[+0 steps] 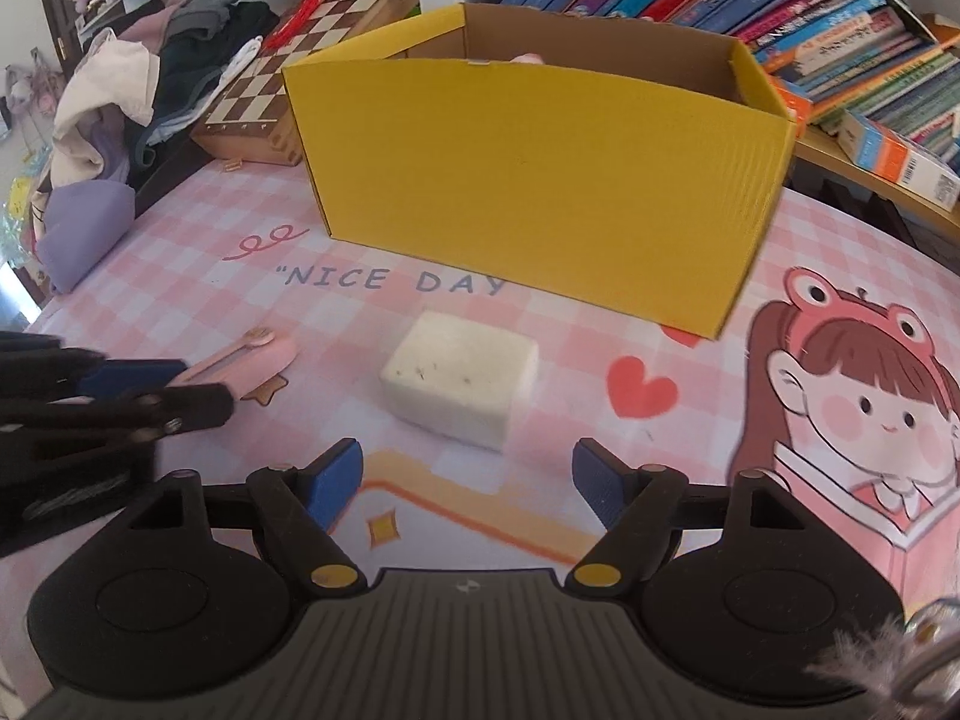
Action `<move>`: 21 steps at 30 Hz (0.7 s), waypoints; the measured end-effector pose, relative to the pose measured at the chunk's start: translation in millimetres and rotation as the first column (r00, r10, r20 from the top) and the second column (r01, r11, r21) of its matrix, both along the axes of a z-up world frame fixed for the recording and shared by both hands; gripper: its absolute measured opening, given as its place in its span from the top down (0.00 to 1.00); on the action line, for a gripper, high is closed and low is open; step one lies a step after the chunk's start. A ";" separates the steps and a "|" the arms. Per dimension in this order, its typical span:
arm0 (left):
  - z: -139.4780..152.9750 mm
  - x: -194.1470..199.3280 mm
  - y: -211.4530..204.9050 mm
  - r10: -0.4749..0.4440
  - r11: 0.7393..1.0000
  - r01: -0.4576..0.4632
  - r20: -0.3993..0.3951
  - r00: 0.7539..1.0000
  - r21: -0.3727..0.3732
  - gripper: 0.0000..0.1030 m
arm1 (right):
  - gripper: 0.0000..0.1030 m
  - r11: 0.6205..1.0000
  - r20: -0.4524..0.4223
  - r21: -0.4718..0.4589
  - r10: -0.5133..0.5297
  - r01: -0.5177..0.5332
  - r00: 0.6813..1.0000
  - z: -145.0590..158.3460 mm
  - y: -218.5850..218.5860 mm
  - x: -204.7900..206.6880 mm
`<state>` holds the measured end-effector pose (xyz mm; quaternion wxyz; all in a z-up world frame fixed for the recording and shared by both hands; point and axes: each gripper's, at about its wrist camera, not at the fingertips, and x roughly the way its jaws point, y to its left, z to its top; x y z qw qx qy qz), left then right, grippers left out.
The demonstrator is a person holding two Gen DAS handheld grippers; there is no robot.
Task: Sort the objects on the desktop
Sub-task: 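Grasp the pink utility knife with the left tool while the right tool grasps the white block, then lift the knife and white block with both tools toward the yellow box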
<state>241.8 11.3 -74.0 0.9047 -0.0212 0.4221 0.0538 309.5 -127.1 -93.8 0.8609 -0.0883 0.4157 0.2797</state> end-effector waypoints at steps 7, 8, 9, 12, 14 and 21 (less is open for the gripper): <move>-2.9 -5.3 5.3 0.000 1.000 0.000 -0.023 1.000 0.022 0.78 | 0.25 0.999 0.014 -0.025 0.023 -0.023 1.000 -6.0 26.1 18.5; -3.6 -6.1 6.3 0.002 1.000 -0.002 -0.027 1.000 0.021 0.78 | 0.26 0.999 0.016 -0.031 0.019 -0.018 1.000 -6.9 28.1 21.1; -4.5 -6.6 7.0 0.004 1.000 -0.003 -0.031 0.999 0.019 0.78 | 0.26 0.999 0.020 -0.036 0.014 -0.014 1.000 -7.7 29.7 23.5; -8.8 -6.9 8.2 0.003 1.000 -0.002 -0.050 0.999 0.019 0.78 | 0.29 0.999 0.035 -0.047 0.012 -0.011 0.999 -8.9 31.8 27.8; -12.7 -6.5 8.6 -0.001 1.000 0.002 -0.063 0.998 0.020 0.78 | 0.39 0.999 0.045 -0.043 0.006 -0.004 0.999 -8.8 30.7 29.1; -16.7 -6.0 7.9 -0.011 1.000 0.012 -0.065 0.998 0.026 0.78 | 0.54 1.000 0.023 0.004 -0.010 0.010 1.000 -3.8 14.2 31.3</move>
